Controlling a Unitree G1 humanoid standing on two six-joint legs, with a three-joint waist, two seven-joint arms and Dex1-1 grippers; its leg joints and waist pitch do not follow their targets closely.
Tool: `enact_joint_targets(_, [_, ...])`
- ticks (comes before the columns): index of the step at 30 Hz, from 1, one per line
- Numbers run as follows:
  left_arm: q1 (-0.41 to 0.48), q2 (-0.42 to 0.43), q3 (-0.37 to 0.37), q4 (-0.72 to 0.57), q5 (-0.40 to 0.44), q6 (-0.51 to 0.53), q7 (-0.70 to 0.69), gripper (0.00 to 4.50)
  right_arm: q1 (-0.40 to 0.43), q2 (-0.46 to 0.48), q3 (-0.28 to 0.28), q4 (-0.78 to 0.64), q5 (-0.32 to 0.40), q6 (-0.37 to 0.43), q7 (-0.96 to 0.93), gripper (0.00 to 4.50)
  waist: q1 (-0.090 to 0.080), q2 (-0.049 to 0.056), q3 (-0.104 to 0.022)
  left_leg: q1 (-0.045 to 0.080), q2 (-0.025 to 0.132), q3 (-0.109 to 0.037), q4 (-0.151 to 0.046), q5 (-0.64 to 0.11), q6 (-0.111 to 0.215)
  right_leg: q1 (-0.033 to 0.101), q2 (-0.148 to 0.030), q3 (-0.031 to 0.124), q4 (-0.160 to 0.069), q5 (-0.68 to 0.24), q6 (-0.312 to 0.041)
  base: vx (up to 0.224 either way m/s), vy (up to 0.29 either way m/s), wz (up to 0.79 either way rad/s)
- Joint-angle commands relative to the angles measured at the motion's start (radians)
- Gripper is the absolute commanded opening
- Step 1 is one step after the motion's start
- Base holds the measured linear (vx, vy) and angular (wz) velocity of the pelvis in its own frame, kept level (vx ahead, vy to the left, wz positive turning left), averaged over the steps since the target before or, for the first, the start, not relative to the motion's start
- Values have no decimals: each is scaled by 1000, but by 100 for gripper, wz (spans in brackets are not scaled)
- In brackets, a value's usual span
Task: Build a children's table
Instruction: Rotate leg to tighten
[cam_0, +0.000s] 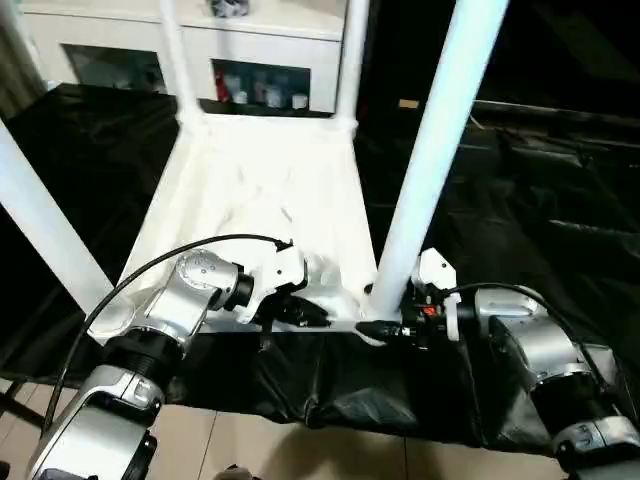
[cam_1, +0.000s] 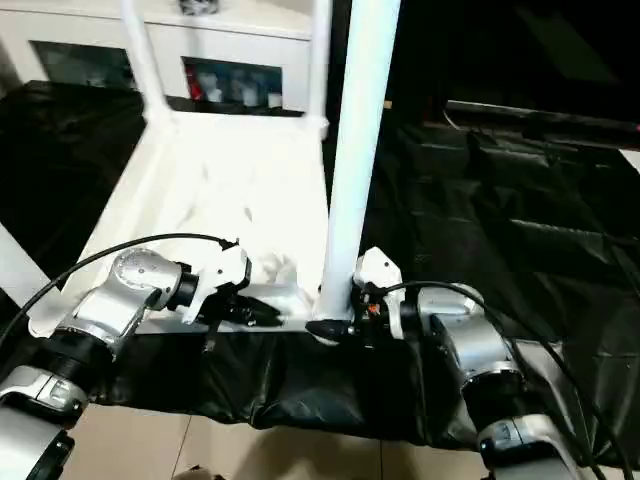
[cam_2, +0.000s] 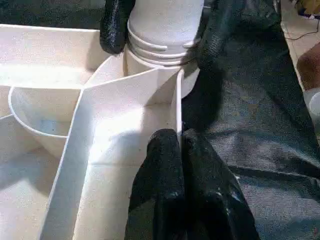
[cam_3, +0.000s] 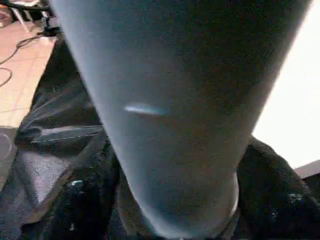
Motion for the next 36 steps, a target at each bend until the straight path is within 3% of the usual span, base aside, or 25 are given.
enact_joint_targets(1, [-18,-30,-28,-11,-27,-15,-20,0,-12,19,64,2,-10,-19,40,293,0,-7,-59,9,33,-9,-61,-242,38,44,-56,41,-64,-266,-213,0,0,0])
enact_joint_targets(11, [-17,-36,0,-10,-35,-16,3,0,24,49,46,-20,13,-15,32,266,3,-6,-60,7,32,-10,-61,-232,40,46,-54,40,-63,-254,-212,0,0,0])
enact_joint_targets(12, [-16,-44,7,-10,-34,-16,27,0,38,61,33,-30,26,-13,10,266,4,2,-60,8,32,-10,-62,-238,37,45,-54,41,-64,-250,-213,0,0,0])
enact_joint_targets(13, [-16,-44,7,-10,-34,-16,27,0,38,61,33,-30,26,-13,10,266,4,2,-60,8,32,-10,-62,-238,37,45,-54,41,-64,-250,-213,0,0,0])
enact_joint_targets(17, [-20,-66,13,0,-3,-14,130,0,58,115,-17,-28,33,-26,-127,266,-1,-1,-56,12,30,-15,-68,-304,9,42,-57,39,-75,-351,-187,0,0,0])
enact_joint_targets(18, [-24,-90,19,2,6,1,185,0,67,154,-41,-19,17,-24,-242,265,-2,8,-54,15,30,-18,-70,-320,2,39,-59,41,-80,-382,-178,0,0,0])
enact_joint_targets(20, [-25,-123,22,-5,17,28,246,0,82,206,-66,-13,-9,-20,-394,265,-11,7,-52,17,29,-21,-74,-346,-19,35,-58,40,-85,-411,-165,0,0,0])
enact_joint_targets(21, [-24,-128,22,-7,18,32,253,0,84,212,-68,-14,-14,-19,-410,265,-19,0,-54,11,25,-25,-76,-350,-23,43,-58,36,-86,-440,-149,0,0,0])
enact_joint_targets(22, [-24,-129,22,-8,19,33,255,0,85,215,-68,-15,-15,-19,-417,265,-21,0,-54,9,25,-25,-76,-345,-21,44,-58,36,-87,-447,-142,0,0,0])
enact_joint_targets(23, [-17,-164,19,-27,37,66,323,0,94,263,-90,-18,-50,4,-566,265,-25,4,-53,10,25,-24,-75,-348,-15,41,-58,38,-90,-450,-136,0,0,0])
enact_joint_targets(25, [-10,-197,15,-45,54,100,385,0,97,306,-110,-21,-91,34,-717,265,-31,5,-53,14,26,-23,-76,-346,-25,33,-56,41,-89,-425,-147,0,0,0])
enact_joint_targets(26, [-8,-216,10,-54,62,114,413,0,96,333,-125,-21,-103,49,-799,265,-35,3,-53,12,25,-25,-77,-347,-30,36,-54,38,-88,-432,-139,0,0,0])
enact_joint_targets(29, [-5,-237,3,-63,71,125,445,0,95,374,-142,-29,-109,56,-894,265,-41,9,-56,12,24,-22,-75,-347,-18,34,-53,41,-90,-398,-142,0,0,0])
enact_joint_targets(30, [-1,-246,0,-68,76,129,453,0,97,390,-137,-42,-124,41,-927,299,-43,12,-58,11,23,-21,-75,-338,-16,34,-51,41,-86,-362,-149,0,0,0])
enact_joint_targets(31, [-1,-246,0,-68,76,129,453,0,97,390,-137,-42,-124,41,-927,299,-44,11,-58,10,24,-21,-75,-334,-15,35,-49,41,-85,-344,-152,0,0,0])
enact_joint_targets(32, [1,-247,-5,-70,78,126,447,0,98,393,-124,-53,-138,32,-934,299,-45,17,-59,10,23,-20,-75,-325,-12,37,-48,41,-82,-310,-161,0,0,0])
enact_joint_targets(33, [6,-244,-12,-79,77,125,431,0,100,398,-122,-73,-133,28,-934,337,-46,17,-59,10,22,-18,-73,-318,-9,38,-46,42,-81,-279,-169,0,0,0])
enact_joint_targets(35, [7,-241,-13,-83,76,126,426,0,99,400,-127,-80,-122,34,-929,342,-46,15,-60,6,21,-17,-72,-299,2,44,-47,42,-77,-250,-178,0,0,0])
enact_joint_targets(36, [8,-232,-17,-87,79,120,417,0,96,394,-126,-86,-123,38,-930,346,-45,21,-60,6,20,-17,-72,-291,5,44,-47,42,-76,-243,-181,0,0,0])
